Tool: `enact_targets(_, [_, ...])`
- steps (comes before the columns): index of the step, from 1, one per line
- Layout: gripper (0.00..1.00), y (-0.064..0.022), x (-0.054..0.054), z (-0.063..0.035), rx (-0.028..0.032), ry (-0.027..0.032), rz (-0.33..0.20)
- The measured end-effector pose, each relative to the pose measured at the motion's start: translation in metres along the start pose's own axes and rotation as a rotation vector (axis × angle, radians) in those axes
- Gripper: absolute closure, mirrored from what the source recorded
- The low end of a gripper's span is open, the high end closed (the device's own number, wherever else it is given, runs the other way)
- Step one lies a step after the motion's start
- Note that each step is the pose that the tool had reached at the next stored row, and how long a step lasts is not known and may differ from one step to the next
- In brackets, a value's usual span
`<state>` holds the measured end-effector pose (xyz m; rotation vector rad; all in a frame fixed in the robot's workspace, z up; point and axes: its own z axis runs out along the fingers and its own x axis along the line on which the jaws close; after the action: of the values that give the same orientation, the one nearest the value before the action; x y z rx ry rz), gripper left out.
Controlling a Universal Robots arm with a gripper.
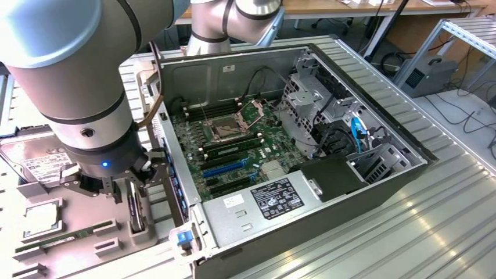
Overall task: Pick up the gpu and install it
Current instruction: 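Pick up the gpu and move the gpu toward the slot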
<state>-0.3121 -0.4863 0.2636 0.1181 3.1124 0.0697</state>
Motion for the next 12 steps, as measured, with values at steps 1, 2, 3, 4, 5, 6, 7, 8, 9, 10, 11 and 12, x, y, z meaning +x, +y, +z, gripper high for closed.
enact_targets(1, [0.56, 0.0024, 0.0, 0.0003, -0.0001, 0.0001, 0.0])
enact_targets(2, [0.56, 0.0062, 0.001, 0.001, -0.0006, 0.0002, 0.0])
enact_targets(3, [0.56, 0.0075, 0.001, 0.0025, -0.0012, -0.0001, 0.0])
enact_targets(4, [0.56, 0.008, 0.001, 0.0051, -0.0011, 0.0, 0.0])
enact_targets(5, [0.56, 0.0085, 0.001, 0.009, -0.001, 0.0001, 0.0])
enact_targets(6, [0.56, 0.0089, 0.001, 0.0124, -0.0009, 0.0002, 0.0])
enact_targets(7, [0.56, 0.0093, 0.001, 0.0155, -0.0011, 0.0001, 0.0])
enact_targets(8, [0.56, 0.0093, 0.001, 0.0155, -0.0009, 0.0002, 0.0])
enact_targets(9, [0.56, 0.0093, 0.001, 0.0155, -0.0008, 0.0003, 0.0])
enact_targets(10, [0.56, 0.0093, 0.001, 0.0161, -0.001, 0.0001, 0.0])
enact_targets(11, [0.56, 0.0093, 0.001, 0.0171, -0.0011, 0.0, 0.0])
enact_targets(12, [0.56, 0.0092, 0.002, 0.0184, -0.0011, 0.0001, 0.0])
